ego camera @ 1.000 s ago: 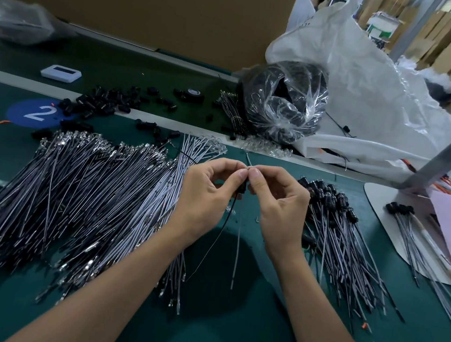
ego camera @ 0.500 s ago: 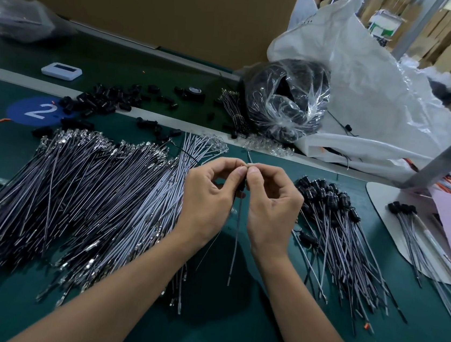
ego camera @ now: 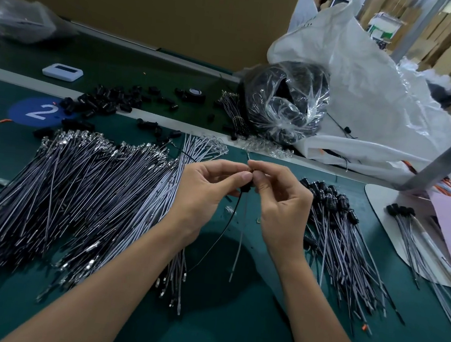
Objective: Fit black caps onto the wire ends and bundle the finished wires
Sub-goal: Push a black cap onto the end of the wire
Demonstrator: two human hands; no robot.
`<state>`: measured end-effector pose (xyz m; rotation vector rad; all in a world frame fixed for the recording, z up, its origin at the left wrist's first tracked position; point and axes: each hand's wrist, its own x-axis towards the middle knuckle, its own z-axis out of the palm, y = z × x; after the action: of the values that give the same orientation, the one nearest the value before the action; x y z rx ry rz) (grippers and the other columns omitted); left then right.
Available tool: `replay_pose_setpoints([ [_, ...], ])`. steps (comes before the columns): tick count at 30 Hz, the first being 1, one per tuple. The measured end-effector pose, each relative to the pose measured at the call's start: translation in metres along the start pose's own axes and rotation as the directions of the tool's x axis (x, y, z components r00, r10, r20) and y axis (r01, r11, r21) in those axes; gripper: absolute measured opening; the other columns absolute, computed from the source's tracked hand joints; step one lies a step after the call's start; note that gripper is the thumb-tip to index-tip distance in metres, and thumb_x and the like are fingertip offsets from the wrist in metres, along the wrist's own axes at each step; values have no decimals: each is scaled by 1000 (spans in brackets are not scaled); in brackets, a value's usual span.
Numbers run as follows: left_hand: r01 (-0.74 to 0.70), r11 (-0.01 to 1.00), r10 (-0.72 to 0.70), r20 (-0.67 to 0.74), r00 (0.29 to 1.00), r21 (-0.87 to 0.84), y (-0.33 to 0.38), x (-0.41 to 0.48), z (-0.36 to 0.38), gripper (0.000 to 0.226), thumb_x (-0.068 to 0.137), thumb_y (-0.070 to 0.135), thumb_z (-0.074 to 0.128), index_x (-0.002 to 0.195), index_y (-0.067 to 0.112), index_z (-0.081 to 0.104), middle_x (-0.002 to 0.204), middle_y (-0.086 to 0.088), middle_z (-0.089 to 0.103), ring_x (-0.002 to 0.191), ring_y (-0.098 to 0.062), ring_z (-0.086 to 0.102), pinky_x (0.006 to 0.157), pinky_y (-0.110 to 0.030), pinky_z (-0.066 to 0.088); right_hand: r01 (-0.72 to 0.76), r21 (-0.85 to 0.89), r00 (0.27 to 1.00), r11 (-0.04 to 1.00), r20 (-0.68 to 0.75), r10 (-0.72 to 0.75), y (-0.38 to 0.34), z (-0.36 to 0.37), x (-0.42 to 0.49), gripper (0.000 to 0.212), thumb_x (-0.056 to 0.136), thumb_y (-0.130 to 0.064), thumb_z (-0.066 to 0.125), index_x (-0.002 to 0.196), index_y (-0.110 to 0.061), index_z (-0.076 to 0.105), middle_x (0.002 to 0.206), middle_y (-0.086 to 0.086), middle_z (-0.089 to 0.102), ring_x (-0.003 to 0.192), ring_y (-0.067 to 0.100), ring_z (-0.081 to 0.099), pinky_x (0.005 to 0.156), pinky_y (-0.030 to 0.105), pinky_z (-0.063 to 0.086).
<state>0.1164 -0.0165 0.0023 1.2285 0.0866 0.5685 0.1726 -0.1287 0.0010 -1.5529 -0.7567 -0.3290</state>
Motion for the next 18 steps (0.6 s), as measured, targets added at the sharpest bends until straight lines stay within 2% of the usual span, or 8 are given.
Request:
replay_pose_setpoints([
  [5,17,999,-17,12,1000,-49,0,0,0,14,69,10,75,82,15,78,78,-4,76,71,-10,70,66,-18,55,27,-5,999,1000,-24,-27,0,0,0,29,87,1,64,93,-27,70,91,3,71,84,12,68,76,21,51],
  [9,10,997,-10,-7,1000,-77,0,0,-1,14,63,10,77,77,14,78,77,-7,76,71,-14,71,68,-20,57,14,24,1000,1000,-27,-14,0,0,1,23,86,-2,66,91,-24,70,90,4,71,83,12,67,76,21,51],
  [14,6,996,-4,24,1000,-88,1,0,-3,15,63,10,78,78,14,79,76,-6,76,70,-13,72,67,-20,57,-54,171,999,984,17,52,-1,-4,4,20,82,7,68,89,-11,73,88,10,72,84,15,68,77,22,51],
  [18,37,994,-27,93,995,-107,3,0,-6,19,59,22,80,79,19,80,79,-4,76,72,-13,72,69,-23,58,-120,313,992,942,64,105,-3,-6,6,20,79,10,68,85,-8,72,87,6,71,84,11,67,76,20,50],
])
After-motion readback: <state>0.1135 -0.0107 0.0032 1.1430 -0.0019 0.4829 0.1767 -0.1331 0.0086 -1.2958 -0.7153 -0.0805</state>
